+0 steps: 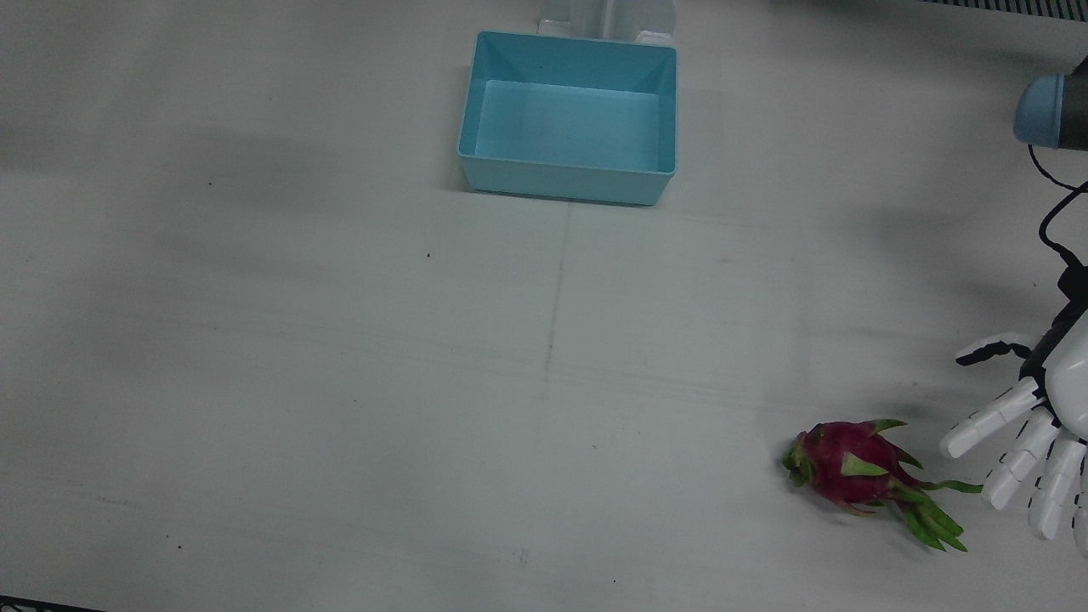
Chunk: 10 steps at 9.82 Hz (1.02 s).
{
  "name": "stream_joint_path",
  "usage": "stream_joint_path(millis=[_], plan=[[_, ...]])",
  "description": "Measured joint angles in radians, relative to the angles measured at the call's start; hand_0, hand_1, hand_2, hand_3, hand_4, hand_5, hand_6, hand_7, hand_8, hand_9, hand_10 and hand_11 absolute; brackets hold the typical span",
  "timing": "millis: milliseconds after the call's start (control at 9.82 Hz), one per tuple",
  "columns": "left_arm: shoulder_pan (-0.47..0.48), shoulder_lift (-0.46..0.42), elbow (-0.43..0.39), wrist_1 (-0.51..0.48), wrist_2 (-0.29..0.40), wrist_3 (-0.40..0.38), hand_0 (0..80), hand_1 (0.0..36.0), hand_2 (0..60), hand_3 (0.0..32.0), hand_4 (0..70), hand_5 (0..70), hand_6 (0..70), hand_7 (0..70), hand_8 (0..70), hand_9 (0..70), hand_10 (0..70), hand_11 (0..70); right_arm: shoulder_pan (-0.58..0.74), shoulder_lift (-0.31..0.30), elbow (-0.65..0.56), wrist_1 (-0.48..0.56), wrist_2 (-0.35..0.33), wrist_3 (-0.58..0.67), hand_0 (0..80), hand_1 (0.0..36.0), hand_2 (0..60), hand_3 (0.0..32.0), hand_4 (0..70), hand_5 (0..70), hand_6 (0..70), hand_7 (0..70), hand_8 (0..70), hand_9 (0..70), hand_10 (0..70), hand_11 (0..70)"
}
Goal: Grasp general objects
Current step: 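Move the left hand toward the pink dragon fruit on the table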
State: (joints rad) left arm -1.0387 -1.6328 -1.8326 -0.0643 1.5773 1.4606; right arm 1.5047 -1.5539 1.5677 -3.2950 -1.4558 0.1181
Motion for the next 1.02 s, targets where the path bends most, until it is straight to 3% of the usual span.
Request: stream_joint_path(millis=[102, 204, 306, 611, 917, 1019], plan=[[0.007, -0.007, 0.001, 0.016, 0.0, 0.026, 80.0, 36.0, 32.8, 32.0, 0.0, 0.0, 0.0, 3.4, 0.0, 0.0, 0.0, 0.0, 0.0, 0.0, 0.0, 0.0, 0.0, 0.0, 0.0, 0.0, 0.0, 0.0, 0.0, 0.0, 0.0, 0.0, 0.0, 0.0, 0.0, 0.0], [0.011, -0.013, 0.003, 0.03, 0.001, 0.055, 80.0, 36.0, 33.8, 32.0, 0.0, 0.0, 0.0, 3.8, 0.0, 0.0, 0.0, 0.0, 0.0, 0.0, -0.001, 0.0, 0.0, 0.0, 0.0, 0.0, 0.0, 0.0, 0.0, 0.0, 0.0, 0.0, 0.0, 0.0, 0.0, 0.0], [0.019, -0.017, 0.004, 0.043, -0.001, 0.091, 80.0, 36.0, 39.2, 32.0, 0.0, 0.0, 0.0, 5.4, 0.0, 0.0, 0.0, 0.0, 0.0, 0.0, -0.001, 0.0, 0.0, 0.0, 0.0, 0.0, 0.0, 0.0, 0.0, 0.0, 0.0, 0.0, 0.0, 0.0, 0.0, 0.0], [0.075, -0.019, 0.009, 0.067, -0.041, 0.196, 80.0, 36.0, 35.5, 31.8, 0.0, 0.0, 0.0, 5.9, 0.0, 0.0, 0.0, 0.0, -0.001, 0.0, -0.001, 0.0, 0.0, 0.0, 0.0, 0.0, 0.0, 0.0, 0.0, 0.0, 0.0, 0.0, 0.0, 0.0, 0.0, 0.0], [0.173, -0.101, 0.044, 0.132, -0.084, 0.219, 80.0, 36.0, 36.2, 26.4, 0.0, 0.0, 0.0, 2.6, 0.0, 0.0, 0.0, 0.0, 0.0, 0.0, 0.0, 0.0, 0.0, 0.0, 0.0, 0.0, 0.0, 0.0, 0.0, 0.0, 0.0, 0.0, 0.0, 0.0, 0.0, 0.0], [0.194, -0.163, 0.061, 0.196, -0.085, 0.222, 80.0, 36.0, 35.6, 22.0, 0.0, 0.0, 0.0, 1.6, 0.0, 0.0, 0.0, 0.0, 0.0, 0.0, 0.0, 0.0, 0.0, 0.0, 0.0, 0.0, 0.0, 0.0, 0.0, 0.0, 0.0, 0.0, 0.0, 0.0, 0.0, 0.0]])
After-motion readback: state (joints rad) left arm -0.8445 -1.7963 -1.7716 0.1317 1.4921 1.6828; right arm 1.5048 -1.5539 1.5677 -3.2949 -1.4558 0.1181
